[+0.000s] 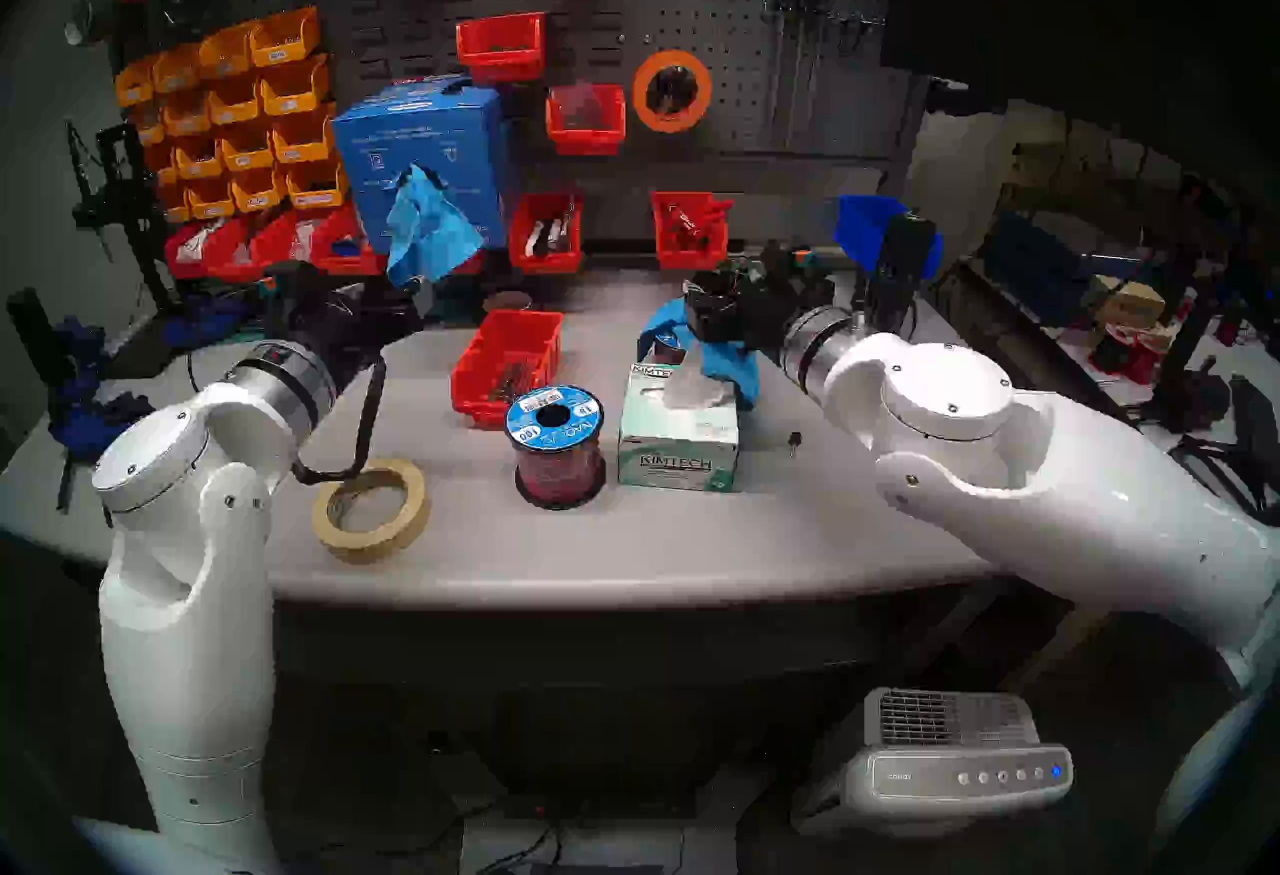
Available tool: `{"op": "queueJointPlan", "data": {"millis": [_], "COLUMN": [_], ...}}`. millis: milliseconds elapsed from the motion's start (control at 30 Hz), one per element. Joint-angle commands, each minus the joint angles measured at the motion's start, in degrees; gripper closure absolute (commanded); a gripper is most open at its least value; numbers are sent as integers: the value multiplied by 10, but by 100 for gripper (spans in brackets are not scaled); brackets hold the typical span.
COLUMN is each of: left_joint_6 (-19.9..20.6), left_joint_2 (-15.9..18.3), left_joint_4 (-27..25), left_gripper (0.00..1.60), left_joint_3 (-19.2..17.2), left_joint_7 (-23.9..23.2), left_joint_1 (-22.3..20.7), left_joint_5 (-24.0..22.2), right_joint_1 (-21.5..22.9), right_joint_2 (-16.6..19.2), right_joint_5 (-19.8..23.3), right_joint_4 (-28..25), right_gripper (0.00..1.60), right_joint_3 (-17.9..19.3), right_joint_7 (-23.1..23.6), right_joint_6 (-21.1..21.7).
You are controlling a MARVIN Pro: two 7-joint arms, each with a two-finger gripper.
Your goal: Take out a shop towel
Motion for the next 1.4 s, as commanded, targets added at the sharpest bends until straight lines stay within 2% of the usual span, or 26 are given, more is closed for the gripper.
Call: {"op": "queueJointPlan", "data": {"millis": [0, 200, 367, 767, 1167, 1367], "left_joint_6": [-48, -70, -104, -168, -248, -291], "left_joint_2": [-15, -21, -29, -37, -38, -38], "left_joint_4": [-38, -46, -57, -57, -57, -54], "left_gripper": [0, 0, 0, 0, 0, 0], "left_joint_3": [4, 8, 14, 25, 35, 42], "left_joint_7": [-2, 0, -2, -10, -23, -32], "left_joint_1": [4, 18, 43, 84, 121, 138], "left_joint_5": [-3, -3, -3, 2, 22, 34], "right_joint_1": [-2, -14, -33, -66, -105, -124], "right_joint_2": [28, 34, 43, 71, 114, 123], "right_joint_5": [-58, -90, -135, -215, -292, -331], "right_joint_4": [-44, -72, -101, -114, -112, -106], "right_gripper": [0, 0, 0, 0, 0, 0], "right_joint_3": [8, -4, -22, -44, -65, -76], "right_joint_7": [-30, -46, -71, -131, -231, -290], "right_joint_6": [-41, -57, -78, -114, -162, -188]}}
